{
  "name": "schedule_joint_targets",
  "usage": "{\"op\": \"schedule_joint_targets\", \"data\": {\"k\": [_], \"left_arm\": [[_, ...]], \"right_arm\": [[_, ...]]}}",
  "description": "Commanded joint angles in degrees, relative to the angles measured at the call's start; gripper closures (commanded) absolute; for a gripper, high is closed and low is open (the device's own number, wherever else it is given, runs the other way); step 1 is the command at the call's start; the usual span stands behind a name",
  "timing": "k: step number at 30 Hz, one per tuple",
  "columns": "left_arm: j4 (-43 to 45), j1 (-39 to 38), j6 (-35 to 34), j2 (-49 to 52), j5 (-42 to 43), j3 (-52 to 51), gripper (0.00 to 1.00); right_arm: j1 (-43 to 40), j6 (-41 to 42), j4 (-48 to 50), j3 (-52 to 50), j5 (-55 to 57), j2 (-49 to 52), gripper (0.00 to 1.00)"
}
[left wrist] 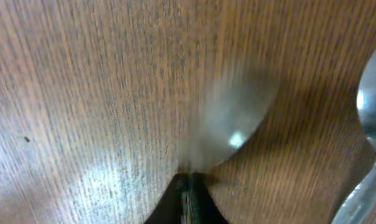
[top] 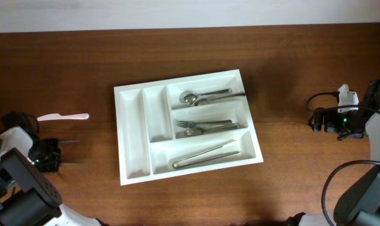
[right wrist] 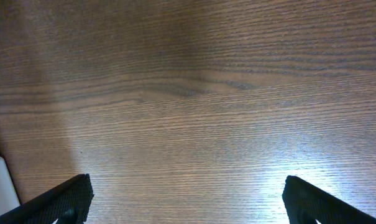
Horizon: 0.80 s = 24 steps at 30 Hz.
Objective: Pack container
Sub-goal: 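Lower the left gripper and grasp the upper small spoon, then carry the spoon into the tray's left compartment and release it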
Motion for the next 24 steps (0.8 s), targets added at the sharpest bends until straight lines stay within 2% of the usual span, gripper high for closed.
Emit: {"op": "schedule_joint_targets", "data": {"k": [1, 5, 10, 14, 19, 24], "left_arm": [[-0.98, -0.07, -0.04, 1.62, -0.85, -1.03, 0.98], [-1.14, -0.09, 2.69, 1.57, 0.0, -0.66, 0.98], [-2.34, -0.76, 11.82, 0.87, 1.16, 3.41, 0.98], [-3.61, -3.15, 20.94, -1.9, 6.12, 7.98, 0.98], [-5.44, -11.91, 35.52, -7.91, 12.24, 12.7, 0.98], [-7.93, -24.61, 42.38, -11.23, 12.09, 12.85, 0.98]], "right_arm": [[-0.37, -0.57, 0.0, -0.13, -0.68, -0.04, 0.01], [-0.37, -0.57, 0.0, -0.13, -0.68, -0.04, 0.01], [-0.37, -0.57, 0.02, -0.13, -0.68, -0.04, 0.01], [-0.37, -0.57, 0.02, -0.13, -0.68, -0.04, 0.01], [-0.37, -0.57, 0.0, -0.13, -0.68, -0.04, 0.01], [-0.37, -0.57, 0.02, -0.13, -0.68, -0.04, 0.01]]}}
